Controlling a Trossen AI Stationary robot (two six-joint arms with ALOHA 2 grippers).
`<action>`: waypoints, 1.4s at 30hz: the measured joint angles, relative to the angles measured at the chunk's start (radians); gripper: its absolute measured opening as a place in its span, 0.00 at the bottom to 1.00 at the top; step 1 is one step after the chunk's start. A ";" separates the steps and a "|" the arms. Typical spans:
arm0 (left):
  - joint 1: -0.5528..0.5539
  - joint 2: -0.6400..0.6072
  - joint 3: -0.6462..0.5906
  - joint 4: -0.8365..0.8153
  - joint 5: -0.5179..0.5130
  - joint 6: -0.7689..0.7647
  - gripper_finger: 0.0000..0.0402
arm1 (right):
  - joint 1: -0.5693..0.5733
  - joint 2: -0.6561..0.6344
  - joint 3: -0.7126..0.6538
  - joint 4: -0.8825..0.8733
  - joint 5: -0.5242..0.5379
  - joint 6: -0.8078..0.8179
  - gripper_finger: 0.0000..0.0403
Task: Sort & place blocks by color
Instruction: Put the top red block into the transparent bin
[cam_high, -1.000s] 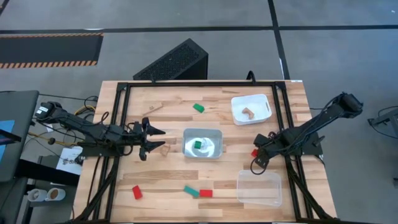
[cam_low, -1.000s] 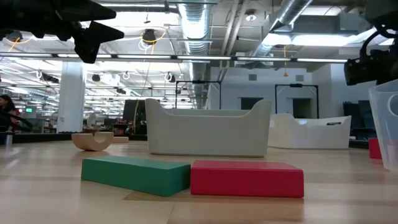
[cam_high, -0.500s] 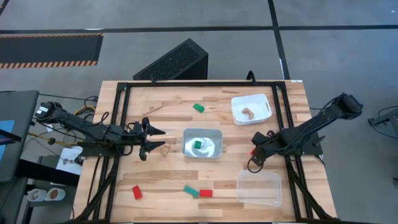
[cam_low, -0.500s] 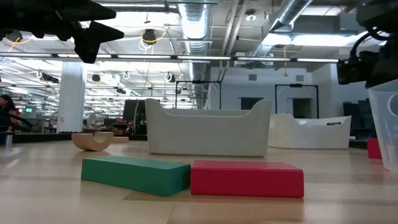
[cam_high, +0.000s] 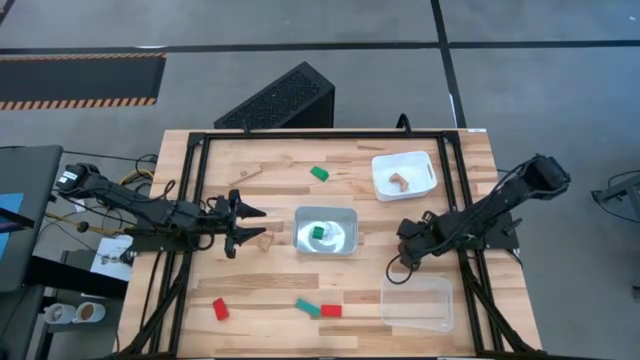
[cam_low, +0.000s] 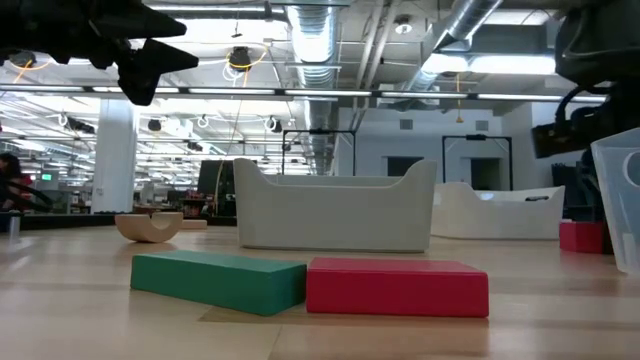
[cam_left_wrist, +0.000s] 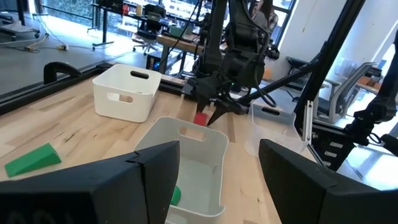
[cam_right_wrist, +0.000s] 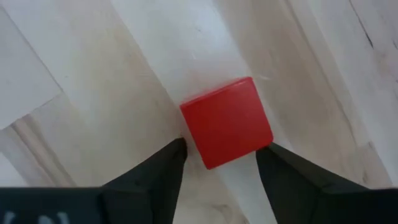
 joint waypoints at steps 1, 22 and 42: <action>0.000 0.000 0.000 0.001 0.000 -0.002 0.52 | 0.000 -0.005 0.007 -0.002 0.001 -0.013 0.54; 0.000 0.000 0.000 0.002 0.008 -0.011 0.52 | -0.015 -0.057 0.052 0.045 0.071 -0.104 0.42; 0.000 0.000 0.000 0.002 0.009 -0.022 0.52 | -0.110 0.119 0.138 0.121 0.040 -0.229 0.94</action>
